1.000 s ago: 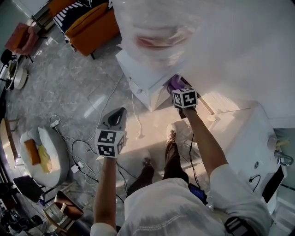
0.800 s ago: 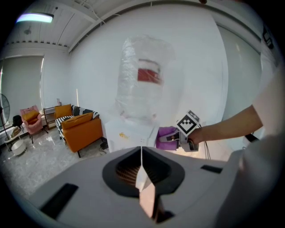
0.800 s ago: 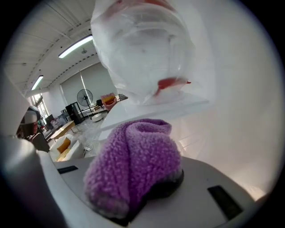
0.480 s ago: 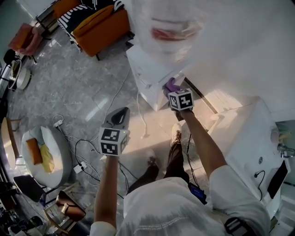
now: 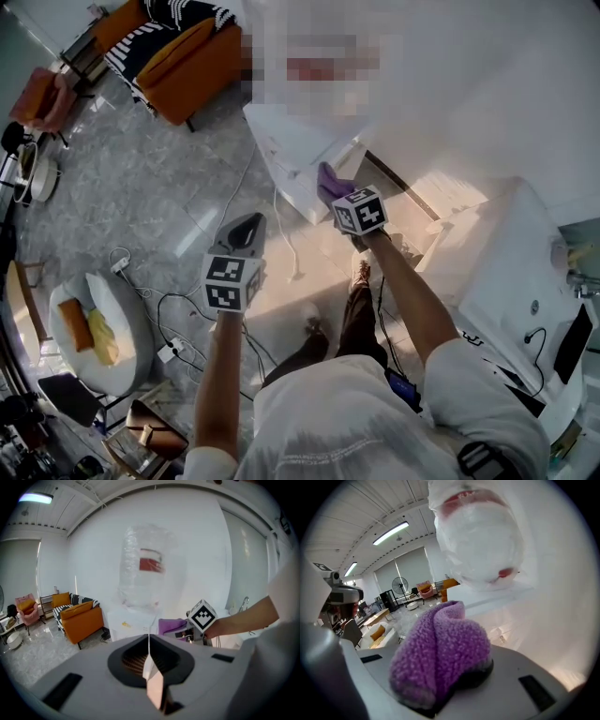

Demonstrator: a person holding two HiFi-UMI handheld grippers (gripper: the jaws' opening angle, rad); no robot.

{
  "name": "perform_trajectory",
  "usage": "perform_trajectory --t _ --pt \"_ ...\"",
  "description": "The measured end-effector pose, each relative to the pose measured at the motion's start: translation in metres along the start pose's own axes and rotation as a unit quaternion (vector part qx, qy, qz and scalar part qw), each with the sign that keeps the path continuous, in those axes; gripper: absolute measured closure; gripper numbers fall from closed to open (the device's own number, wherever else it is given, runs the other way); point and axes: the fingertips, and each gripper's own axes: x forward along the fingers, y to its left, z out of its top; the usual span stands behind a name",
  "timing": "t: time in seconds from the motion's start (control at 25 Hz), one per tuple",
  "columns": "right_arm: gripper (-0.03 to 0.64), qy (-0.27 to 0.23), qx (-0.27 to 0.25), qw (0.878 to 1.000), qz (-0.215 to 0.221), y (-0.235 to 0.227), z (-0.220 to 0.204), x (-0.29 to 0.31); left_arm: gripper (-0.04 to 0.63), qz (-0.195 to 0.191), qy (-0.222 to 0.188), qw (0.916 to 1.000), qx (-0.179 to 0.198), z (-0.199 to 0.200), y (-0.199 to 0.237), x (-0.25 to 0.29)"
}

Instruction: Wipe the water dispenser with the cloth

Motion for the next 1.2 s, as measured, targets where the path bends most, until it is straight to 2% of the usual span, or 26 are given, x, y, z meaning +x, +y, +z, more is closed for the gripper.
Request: perform_trajectory --t 0.12,0.36,0.52,0.68,0.84,1.0,1.2 --pt "0.551 0.0 0.005 1.0 -0.02 -0.021 -0.012 -0.018 0.577 -0.011 -0.007 0.9999 0.008 0.011 -0.01 0.016" --pt "0.551 -0.006 0.046 0.996 -0.081 -0.093 -0.032 -0.067 0.577 -0.049 -0.006 0.9985 0.026 0.034 -0.055 0.063" --pt "0.551 -0.007 0.076 0.99 -0.12 -0.147 -0.051 -0.099 0.577 -0.068 0.012 0.997 0.034 0.033 -0.089 0.107" --pt "0.551 -0.003 0.119 0.981 -0.156 -0.191 -0.079 -0.122 0.577 -0.079 0.033 0.996 0.028 0.023 -0.113 0.148" --pt "0.551 0.002 0.142 0.976 -0.164 -0.225 -0.098 -0.128 0.577 -0.056 0.053 0.9968 0.022 0.014 -0.118 0.186" --pt "0.551 0.014 0.16 0.974 -0.161 -0.26 -0.117 -0.117 0.577 -0.051 0.077 0.9956 0.017 0.001 -0.124 0.221" --pt "0.551 0.038 0.177 0.974 -0.135 -0.284 -0.144 -0.08 0.577 -0.053 0.119 0.9915 0.011 -0.025 -0.127 0.258"
